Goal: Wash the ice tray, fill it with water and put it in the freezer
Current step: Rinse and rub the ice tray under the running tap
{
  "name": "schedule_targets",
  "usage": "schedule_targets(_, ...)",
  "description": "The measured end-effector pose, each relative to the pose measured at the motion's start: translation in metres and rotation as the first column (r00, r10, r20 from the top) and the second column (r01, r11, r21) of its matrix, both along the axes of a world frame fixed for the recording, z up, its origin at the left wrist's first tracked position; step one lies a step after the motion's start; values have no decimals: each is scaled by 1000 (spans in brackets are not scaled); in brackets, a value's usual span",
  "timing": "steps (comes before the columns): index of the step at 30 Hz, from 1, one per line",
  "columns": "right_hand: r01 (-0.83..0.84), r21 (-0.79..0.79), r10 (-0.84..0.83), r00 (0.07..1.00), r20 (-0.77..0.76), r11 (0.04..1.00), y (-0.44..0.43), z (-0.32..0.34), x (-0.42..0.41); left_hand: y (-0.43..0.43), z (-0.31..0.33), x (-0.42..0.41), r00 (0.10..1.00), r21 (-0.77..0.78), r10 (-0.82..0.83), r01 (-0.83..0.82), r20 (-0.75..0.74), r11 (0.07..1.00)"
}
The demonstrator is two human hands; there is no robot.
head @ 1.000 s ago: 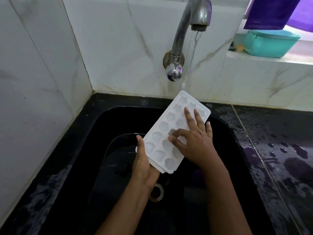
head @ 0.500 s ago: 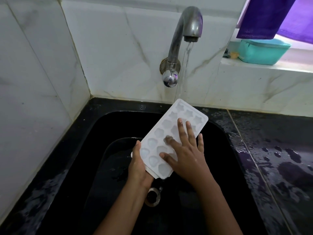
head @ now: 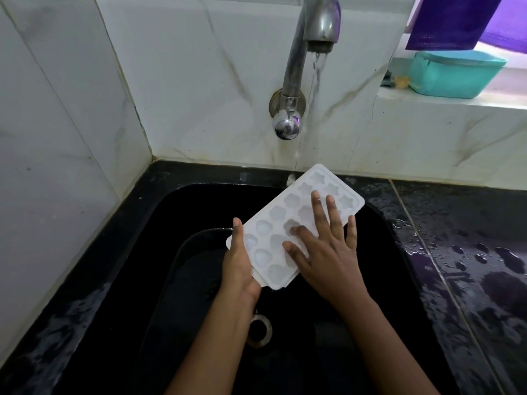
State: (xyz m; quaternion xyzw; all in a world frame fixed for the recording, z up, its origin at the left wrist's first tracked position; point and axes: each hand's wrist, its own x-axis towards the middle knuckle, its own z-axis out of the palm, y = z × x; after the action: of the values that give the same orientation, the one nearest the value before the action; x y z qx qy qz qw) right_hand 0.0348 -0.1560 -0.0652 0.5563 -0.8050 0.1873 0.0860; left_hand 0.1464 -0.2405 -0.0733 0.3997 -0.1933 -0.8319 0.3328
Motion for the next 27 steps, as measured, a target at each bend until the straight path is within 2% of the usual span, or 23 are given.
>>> schedule_targets(2,19,-30,-20,999,-33,999,-3,0,4,1,-2,-1,1000,-13,25,-25,3,1000)
schedule_targets(7,-43,1,43,999,8,999,-6,1,6,-3,-8,-1,997,-6,72,-72,-21,997)
schedule_targets(11,24,-29,-25,1000,-5,999,-4,0,2,1,-12,-5,999,-29,51,-51,-18,998)
schedule_targets(16,-48,41,44,995,91,998,-6,3,5,-5,-17,-6,994,-26,102,-103,-38,994)
schedule_targets(21,51,-18,-51,999,-19,999,-6,-3,9,-1,-17,-8,994,-49,105,-106,-24,993)
schedule_targets(25,-11,59,7,997,79,998,-7,-1,9,-4,-21,-6,992,-60,122,-124,-34,990)
schedule_targets(27,12,34,-15,997,82,999,-6,2,5,-3,-21,-6,994,-76,110,-110,-1,991)
